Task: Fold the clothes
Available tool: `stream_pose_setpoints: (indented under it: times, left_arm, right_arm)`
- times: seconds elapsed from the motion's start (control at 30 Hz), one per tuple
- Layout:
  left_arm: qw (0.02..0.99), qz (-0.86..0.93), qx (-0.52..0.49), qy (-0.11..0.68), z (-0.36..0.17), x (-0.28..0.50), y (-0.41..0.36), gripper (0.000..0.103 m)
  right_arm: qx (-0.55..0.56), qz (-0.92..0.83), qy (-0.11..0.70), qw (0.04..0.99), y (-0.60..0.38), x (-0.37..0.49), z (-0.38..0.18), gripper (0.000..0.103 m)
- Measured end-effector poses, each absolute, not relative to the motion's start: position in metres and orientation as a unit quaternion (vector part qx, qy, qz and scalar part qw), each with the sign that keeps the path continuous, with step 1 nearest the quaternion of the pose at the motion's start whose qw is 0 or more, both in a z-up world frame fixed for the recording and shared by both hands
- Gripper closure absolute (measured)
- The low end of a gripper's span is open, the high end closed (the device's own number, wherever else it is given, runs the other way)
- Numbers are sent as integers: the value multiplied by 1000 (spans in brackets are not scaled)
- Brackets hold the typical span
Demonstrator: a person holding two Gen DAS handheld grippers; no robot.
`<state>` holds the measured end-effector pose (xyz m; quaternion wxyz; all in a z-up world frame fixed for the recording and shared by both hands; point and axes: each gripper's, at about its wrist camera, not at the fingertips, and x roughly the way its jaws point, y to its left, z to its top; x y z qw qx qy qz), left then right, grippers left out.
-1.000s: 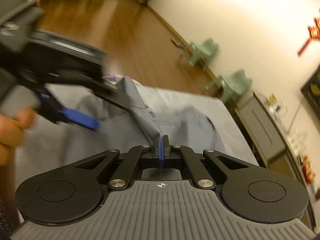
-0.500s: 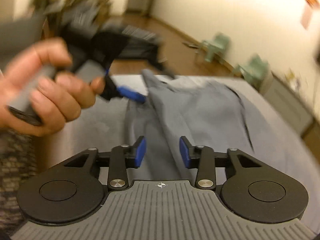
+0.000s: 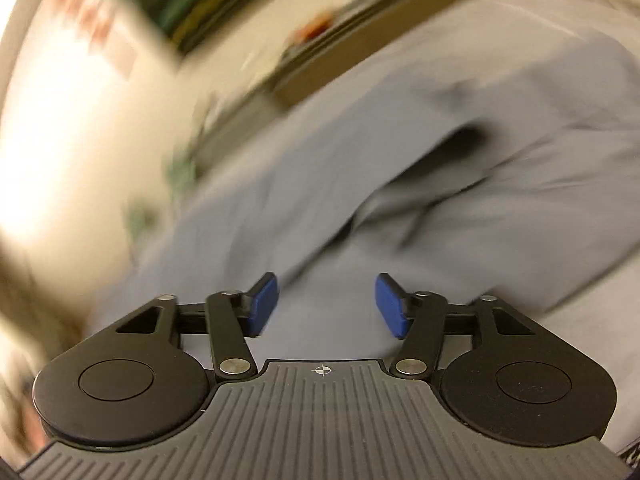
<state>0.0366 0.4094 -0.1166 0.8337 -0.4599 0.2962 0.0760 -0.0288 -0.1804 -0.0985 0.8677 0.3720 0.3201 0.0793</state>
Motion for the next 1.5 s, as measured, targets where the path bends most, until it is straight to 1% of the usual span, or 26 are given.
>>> stream_pose_setpoints:
  times: [0.07,0.17,0.3,0.37,0.4,0.47,0.5,0.53,0.57,0.6,0.67,0.73,0.77,0.8,0.83,0.9,0.97,1.03,1.17,1.23,1.27,1.3,1.33,1.37,1.43,1.5]
  left_arm:
    - [840,74,-468,265,-109,28,411,94]
    - [846,73,-463,256,-105,24,404,90]
    - [858,68,-430,271,-105,29,386,55]
    - [865,61,-412,280,-103,34,374,50]
    - [868,58,-403,284,-102,37,369,50]
    - [874,52,-384,293,-100,42,357,56]
    - [878,60,-368,300,-100,46,351,79]
    - [880,67,-354,309,-100,50,347,93]
    - [881,73,-352,308,-99,52,347,97]
    - [881,76,-363,295,-97,47,351,98]
    - [874,81,-397,267,-91,28,364,98]
    - [868,98,-414,256,-89,16,375,99]
    - [865,110,-416,259,-90,14,380,99]
    - [857,122,-420,273,-97,12,385,99]
    - [846,133,-425,293,-106,12,390,99]
    - [827,150,-433,325,-121,12,397,99]
    - [819,159,-439,332,-127,7,402,98]
    - [820,163,-442,326,-124,-1,405,97]
    - [818,168,-447,320,-123,-14,408,96]
    - [820,163,-445,322,-121,-15,409,96]
    - [821,161,-443,323,-121,-14,408,96]
    - [822,160,-441,324,-120,-13,408,96]
    - [820,159,-444,324,-122,-14,410,96]
    - [819,159,-447,324,-123,-15,411,96]
    - [814,162,-456,321,-124,-12,412,96]
    - [811,165,-462,318,-124,-4,412,96]
  right_arm:
    - [444,85,298,840,-215,-19,-106,35]
    - [540,87,274,791,-245,2,-136,35]
    - [628,100,254,729,-261,27,-181,33]
    - [641,117,251,715,-257,42,-200,42]
    - [643,129,250,712,-256,50,-206,42]
    - [636,138,247,718,-255,68,-206,43]
    - [627,137,246,726,-257,75,-204,44]
    - [614,133,245,739,-260,79,-199,61]
    - [600,130,244,751,-263,83,-194,94]
    - [569,120,233,779,-265,78,-180,99]
    - [464,85,189,861,-266,46,-131,101]
    - [289,91,110,947,-237,6,-71,101]
    - [237,97,100,961,-224,-6,-59,102]
    - [242,97,127,957,-220,-9,-66,102]
    - [246,98,155,952,-216,-11,-73,101]
    - [254,100,209,939,-208,-15,-88,93]
    - [260,101,263,923,-200,-20,-103,64]
    - [301,106,303,898,-199,-22,-119,51]
    - [488,96,246,832,-245,-18,-139,20]
    - [535,68,228,811,-266,-9,-146,19]
    - [557,54,219,799,-277,-5,-150,20]
    - [579,40,210,786,-287,-1,-154,27]
    - [587,30,206,783,-295,5,-152,58]
    - [579,25,207,789,-301,13,-146,99]
    - [510,5,172,842,-303,12,-111,100]
    - [369,9,103,924,-285,-11,-55,100]
